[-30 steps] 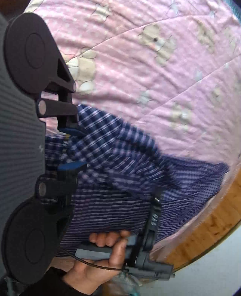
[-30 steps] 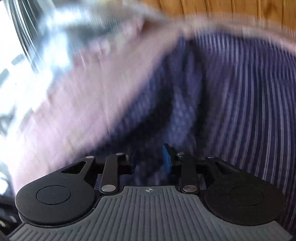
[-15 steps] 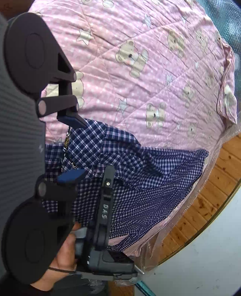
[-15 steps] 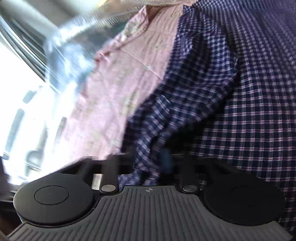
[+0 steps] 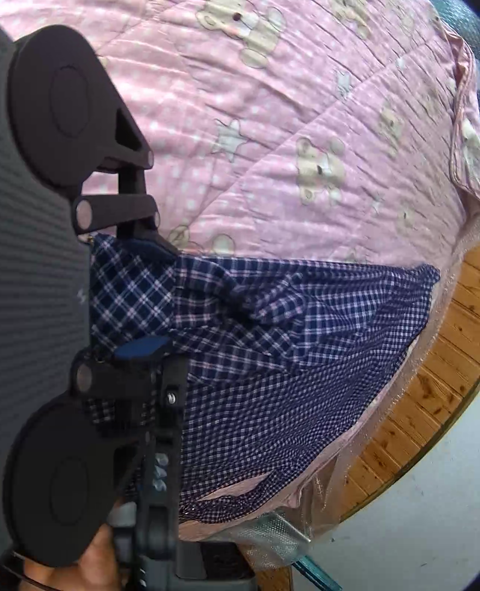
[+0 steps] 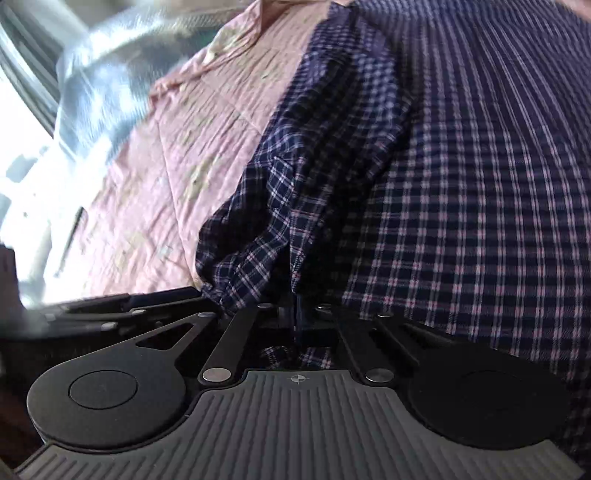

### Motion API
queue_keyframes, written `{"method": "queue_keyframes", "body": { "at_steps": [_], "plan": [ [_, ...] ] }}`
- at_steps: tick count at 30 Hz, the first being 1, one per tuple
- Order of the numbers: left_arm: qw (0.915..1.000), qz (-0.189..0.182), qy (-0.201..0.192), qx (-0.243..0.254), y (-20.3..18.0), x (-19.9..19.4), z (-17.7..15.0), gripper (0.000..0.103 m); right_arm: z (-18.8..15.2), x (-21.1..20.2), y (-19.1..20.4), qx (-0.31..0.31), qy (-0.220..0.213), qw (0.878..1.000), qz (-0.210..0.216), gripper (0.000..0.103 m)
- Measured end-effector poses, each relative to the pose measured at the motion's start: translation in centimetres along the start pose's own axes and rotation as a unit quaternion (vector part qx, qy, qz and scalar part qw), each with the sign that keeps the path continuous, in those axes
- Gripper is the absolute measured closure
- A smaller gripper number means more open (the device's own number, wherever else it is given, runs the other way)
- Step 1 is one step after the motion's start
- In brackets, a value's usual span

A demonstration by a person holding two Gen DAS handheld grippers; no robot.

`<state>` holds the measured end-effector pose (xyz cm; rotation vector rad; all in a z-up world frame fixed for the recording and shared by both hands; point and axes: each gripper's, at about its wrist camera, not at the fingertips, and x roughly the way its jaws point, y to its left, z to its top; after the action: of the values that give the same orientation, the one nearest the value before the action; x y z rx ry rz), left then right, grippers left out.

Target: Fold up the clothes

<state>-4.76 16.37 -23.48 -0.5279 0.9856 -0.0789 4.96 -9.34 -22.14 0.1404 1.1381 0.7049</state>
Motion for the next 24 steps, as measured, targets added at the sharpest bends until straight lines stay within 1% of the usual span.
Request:
{"method": "queue_keyframes", "body": {
  "at_steps": [1, 2, 3, 4, 5, 6, 7, 8, 9, 11, 14, 16, 17, 18, 19, 20, 21, 23, 24],
  "plan": [
    [0.9999, -0.005, 0.007, -0.008, 0.0, -0.4, 0.0, 0.058, 0.0, -0.6, -0.5, 0.011, 0.002, 1.000, 0.006, 0.100],
    [0.9997, -0.022, 0.007, -0.011, -0.2, -1.1, 0.0, 0.058, 0.1, -1.6, -0.9, 0.018, -0.007, 1.000, 0.008, 0.086],
    [0.9994, -0.033, 0.007, -0.010, -0.5, -1.9, 0.0, 0.057, 0.2, -3.3, -1.5, 0.021, -0.026, 0.999, 0.008, 0.078],
    [0.9996, -0.028, 0.007, 0.005, -1.1, -2.7, 0.1, 0.057, 0.3, -5.6, -2.6, 0.025, -0.050, 0.998, 0.001, 0.071],
    [0.9995, -0.023, 0.007, 0.019, -1.7, -3.4, 0.3, 0.055, 0.4, -7.9, -3.8, 0.029, -0.075, 0.997, -0.007, 0.060],
    [0.9993, -0.014, 0.004, 0.033, -2.3, -4.0, 0.6, 0.055, 0.4, -10.3, -5.9, 0.039, -0.100, 0.993, -0.044, 0.055],
    [0.9988, -0.004, 0.002, 0.048, -2.9, -4.6, 1.0, 0.054, 0.4, -12.8, -8.1, 0.051, -0.125, 0.987, -0.084, 0.054],
    [0.9980, 0.005, -0.001, 0.063, -3.5, -5.1, 1.4, 0.054, 0.4, -15.2, -10.4, 0.062, -0.150, 0.979, -0.124, 0.050],
    [0.9971, 0.011, -0.004, 0.076, -4.2, -5.6, 1.8, 0.053, 0.6, -16.1, -12.6, 0.070, -0.150, 0.977, -0.135, 0.047],
    [0.9956, 0.004, -0.013, 0.092, -5.9, -5.6, 3.4, 0.052, 1.0, -17.6, -17.0, 0.086, -0.145, 0.974, -0.153, 0.046],
    [0.9908, -0.037, -0.016, 0.129, -10.3, -3.7, 5.8, 0.046, 1.7, -19.8, -23.7, 0.110, -0.137, 0.968, -0.180, 0.045],
    [0.9836, -0.074, -0.007, 0.164, -14.5, -0.9, 7.2, 0.042, 2.2, -21.3, -28.1, 0.126, -0.131, 0.963, -0.198, 0.046],
    [0.9789, -0.093, -0.002, 0.182, -16.7, 0.5, 7.8, 0.038, 2.4, -22.0, -30.3, 0.134, -0.129, 0.960, -0.207, 0.054],
    [0.9726, -0.112, 0.005, 0.203, -18.9, 2.2, 8.0, 0.035, 2.6, -22.8, -32.5, 0.142, -0.126, 0.958, -0.216, 0.077],
    [0.9646, -0.130, 0.010, 0.229, -21.7, 4.0, 8.0, 0.034, 2.8, -23.5, -34.8, 0.150, -0.123, 0.955, -0.225, 0.096],
    [0.9557, -0.147, 0.014, 0.255, -24.3, 5.8, 7.8, 0.028, 3.1, -24.3, -37.0, 0.158, -0.120, 0.952, -0.234, 0.103],
    [0.9462, -0.160, 0.014, 0.281, -26.8, 7.4, 7.4, 0.022, 3.6, -24.7, -36.9, 0.151, -0.115, 0.955, -0.229, 0.103],
    [0.9262, -0.175, 0.009, 0.334, -31.4, 10.6, 5.9, 0.017, 4.2, -25.9, -36.4, 0.177, -0.126, 0.957, -0.190, 0.103],
    [0.9195, -0.177, 0.008, 0.351, -33.1, 12.2, 4.9, 0.017, 4.5, -26.5, -36.1, 0.192, -0.132, 0.958, -0.170, 0.103]
  ]
}}
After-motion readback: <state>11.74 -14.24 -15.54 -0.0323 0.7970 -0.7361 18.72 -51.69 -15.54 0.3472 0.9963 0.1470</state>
